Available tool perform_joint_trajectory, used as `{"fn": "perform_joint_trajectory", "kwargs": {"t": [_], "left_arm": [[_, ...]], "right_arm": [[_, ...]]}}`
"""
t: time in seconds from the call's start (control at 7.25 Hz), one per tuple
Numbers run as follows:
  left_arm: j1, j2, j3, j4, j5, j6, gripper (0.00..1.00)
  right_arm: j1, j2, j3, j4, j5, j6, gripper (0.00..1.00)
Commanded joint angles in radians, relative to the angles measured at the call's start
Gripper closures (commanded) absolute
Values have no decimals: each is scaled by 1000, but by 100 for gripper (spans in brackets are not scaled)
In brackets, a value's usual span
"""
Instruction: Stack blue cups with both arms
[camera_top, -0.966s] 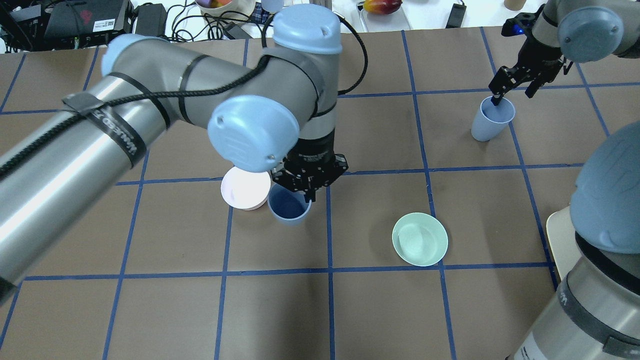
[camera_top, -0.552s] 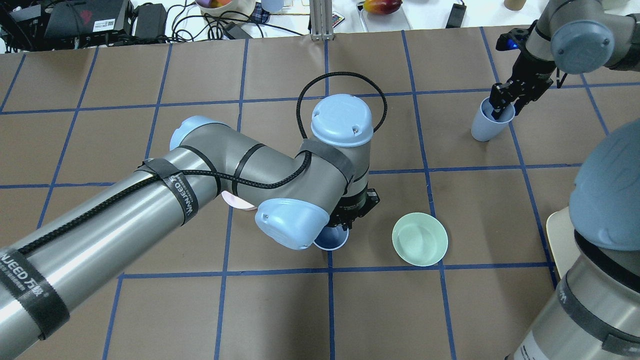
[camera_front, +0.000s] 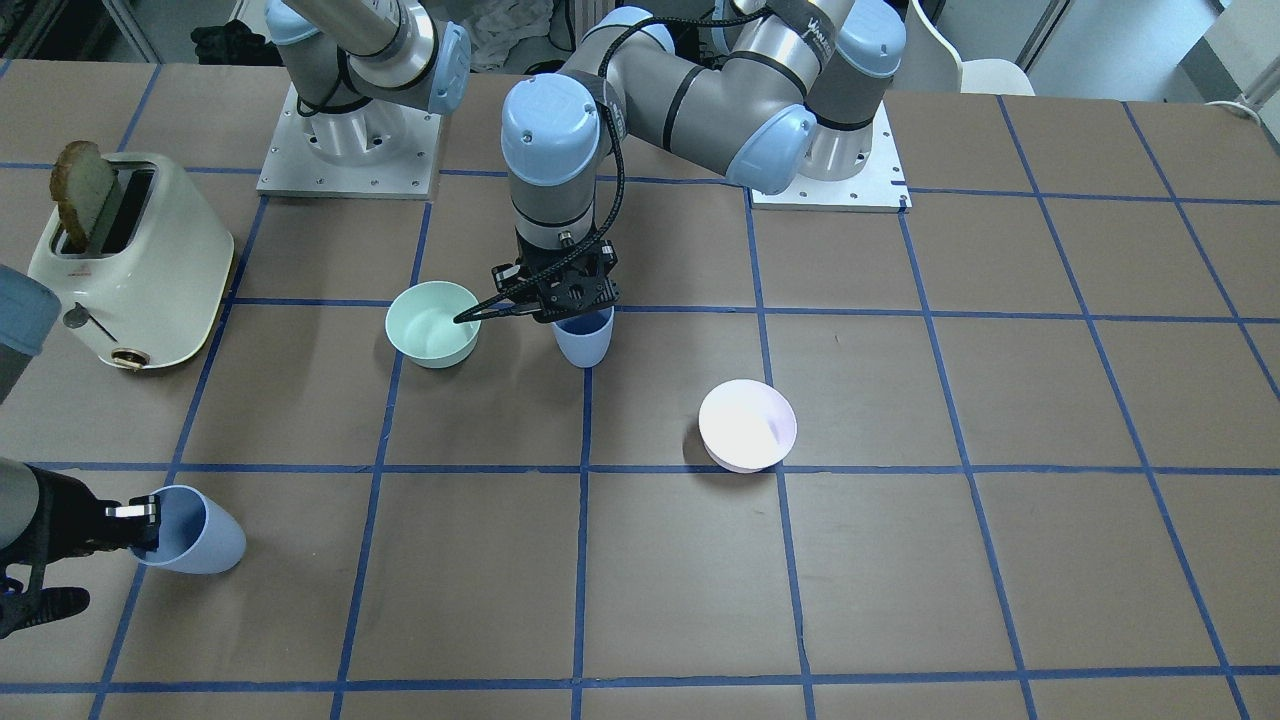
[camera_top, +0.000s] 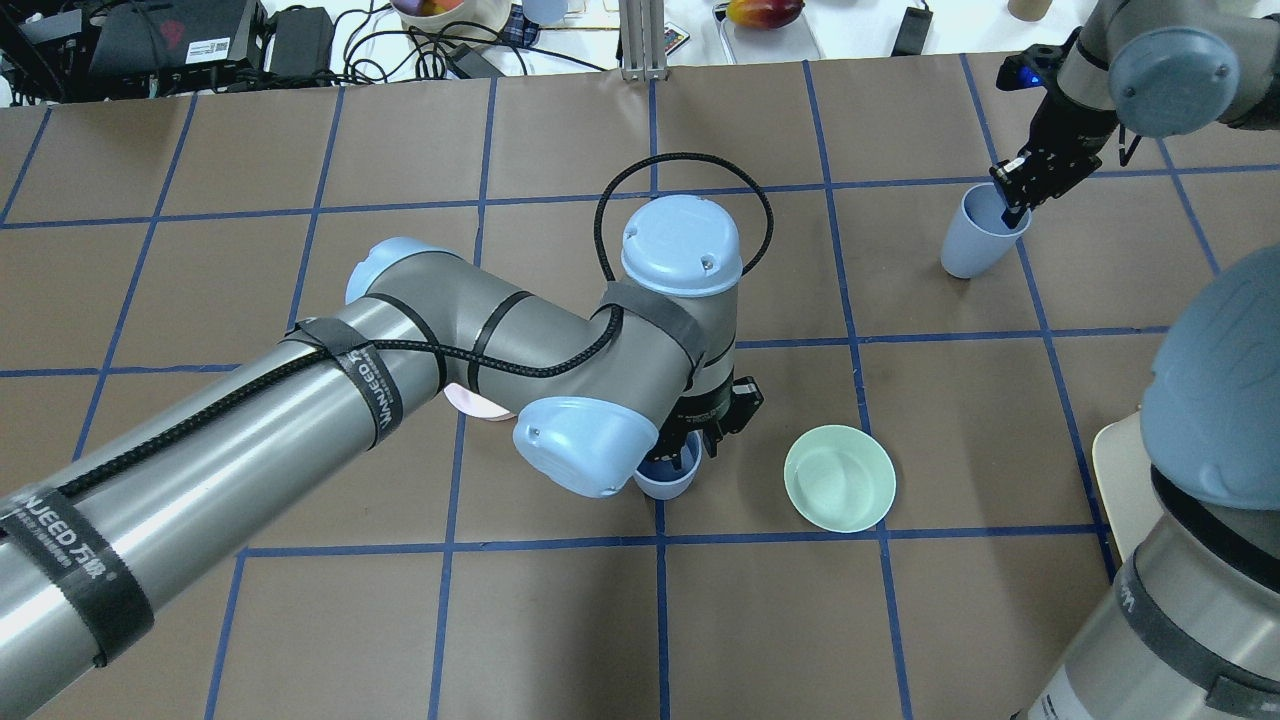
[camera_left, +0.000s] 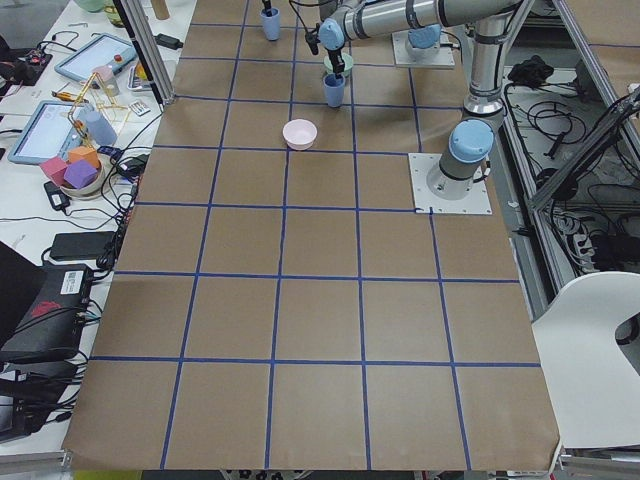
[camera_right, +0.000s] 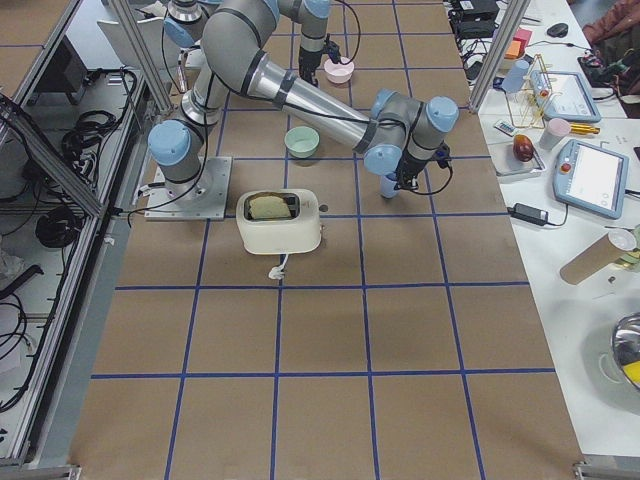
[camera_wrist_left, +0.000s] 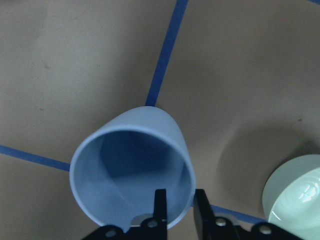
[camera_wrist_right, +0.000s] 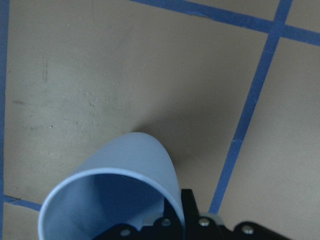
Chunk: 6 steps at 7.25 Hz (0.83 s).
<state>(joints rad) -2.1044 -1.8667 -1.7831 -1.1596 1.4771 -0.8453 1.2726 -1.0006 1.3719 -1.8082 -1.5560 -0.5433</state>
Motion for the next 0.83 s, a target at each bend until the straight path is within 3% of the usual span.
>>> {"fn": "perform_joint_trajectory", "kwargs": {"t": [0.0, 0.28, 0.41, 0.69], "left_arm": [[27, 29, 8, 9, 5, 43, 18], [101, 99, 63, -65, 15, 150, 10], [182, 153, 100, -137, 49, 234, 4], [347, 262, 122, -212, 89, 520, 1]], "right_arm": [[8, -54, -10, 39, 28, 11, 100], [30, -105, -10, 70, 43, 60, 100], [63, -148, -1, 134, 101, 144, 100], [152, -244, 9, 258, 119, 247, 100]]}}
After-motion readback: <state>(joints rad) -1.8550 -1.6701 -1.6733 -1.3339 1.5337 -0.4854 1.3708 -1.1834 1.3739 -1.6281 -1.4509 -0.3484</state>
